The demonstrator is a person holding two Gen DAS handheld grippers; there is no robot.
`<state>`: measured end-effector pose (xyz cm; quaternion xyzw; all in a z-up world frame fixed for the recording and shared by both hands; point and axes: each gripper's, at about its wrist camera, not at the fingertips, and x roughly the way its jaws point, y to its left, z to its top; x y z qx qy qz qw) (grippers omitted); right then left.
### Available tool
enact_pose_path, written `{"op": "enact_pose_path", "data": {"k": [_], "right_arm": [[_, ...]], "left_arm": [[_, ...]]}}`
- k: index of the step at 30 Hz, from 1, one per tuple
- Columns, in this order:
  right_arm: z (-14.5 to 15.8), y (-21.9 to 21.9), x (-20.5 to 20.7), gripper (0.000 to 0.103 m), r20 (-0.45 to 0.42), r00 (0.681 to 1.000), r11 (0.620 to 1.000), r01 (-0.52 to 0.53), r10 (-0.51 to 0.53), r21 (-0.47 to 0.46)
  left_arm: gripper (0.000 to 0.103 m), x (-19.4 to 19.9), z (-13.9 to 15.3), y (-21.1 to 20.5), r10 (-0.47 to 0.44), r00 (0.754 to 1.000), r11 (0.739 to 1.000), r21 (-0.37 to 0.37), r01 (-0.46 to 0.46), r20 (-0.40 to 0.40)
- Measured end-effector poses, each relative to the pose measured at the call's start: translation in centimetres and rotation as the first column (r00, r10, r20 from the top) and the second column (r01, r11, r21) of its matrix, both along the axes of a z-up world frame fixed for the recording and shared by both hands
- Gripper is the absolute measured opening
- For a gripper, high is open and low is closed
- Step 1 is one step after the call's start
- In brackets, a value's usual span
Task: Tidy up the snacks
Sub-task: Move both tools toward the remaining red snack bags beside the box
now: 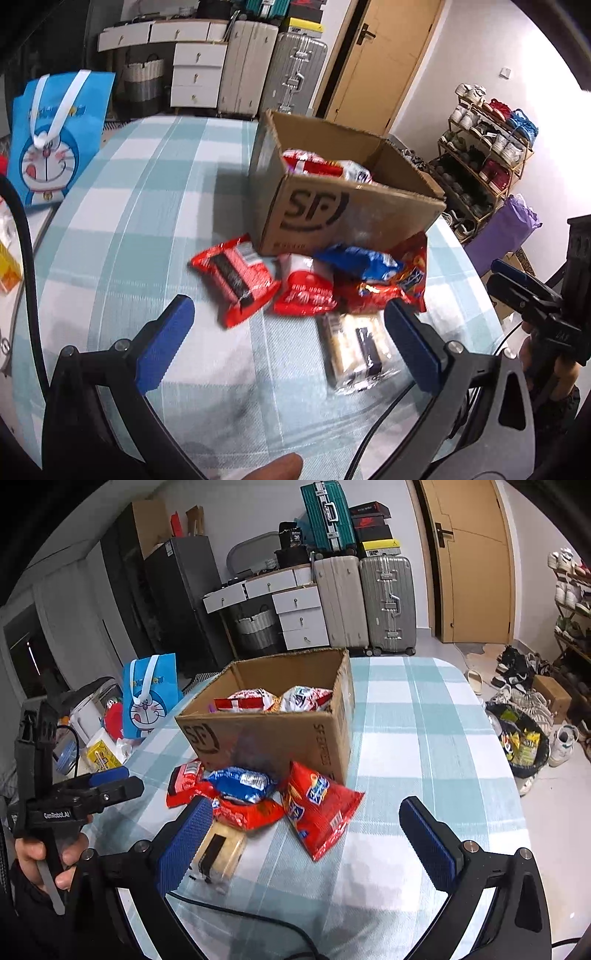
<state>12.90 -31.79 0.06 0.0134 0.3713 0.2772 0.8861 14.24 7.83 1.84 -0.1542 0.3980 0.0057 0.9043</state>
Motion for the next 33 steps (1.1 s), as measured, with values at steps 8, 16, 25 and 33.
{"op": "enact_pose_path", "data": {"k": [8, 16, 25, 33], "right_arm": [[-2.5, -0.1, -0.2, 0.103, -0.064, 0.998, 0.999, 0.021, -0.022, -0.026], [-4.6, 0.3, 0.8, 0.103, -0.127, 0.992, 0.999, 0.022, -0.027, -0.033], [-6.4, 0.7, 2.8, 0.103, -0.183, 0.981, 0.998, 0.053, -0.059, -0.038], [-7.2, 2.4, 5.3, 0.103, -0.181, 0.979, 0.993, 0.078, -0.093, -0.089]], "left_arm": [[0.102, 0.0, -2.2, 0.5, 0.030, 0.998, 0.999, -0.012, -0.031, -0.047], [0.102, 0.5, -4.2, 1.1, 0.051, 0.994, 0.998, -0.024, -0.053, -0.094], [0.102, 1.1, -5.4, 1.7, 0.067, 0.990, 0.997, -0.019, -0.070, -0.123], [0.102, 1.9, -5.8, 2.4, 0.085, 0.988, 0.995, -0.033, -0.090, -0.126]]}}
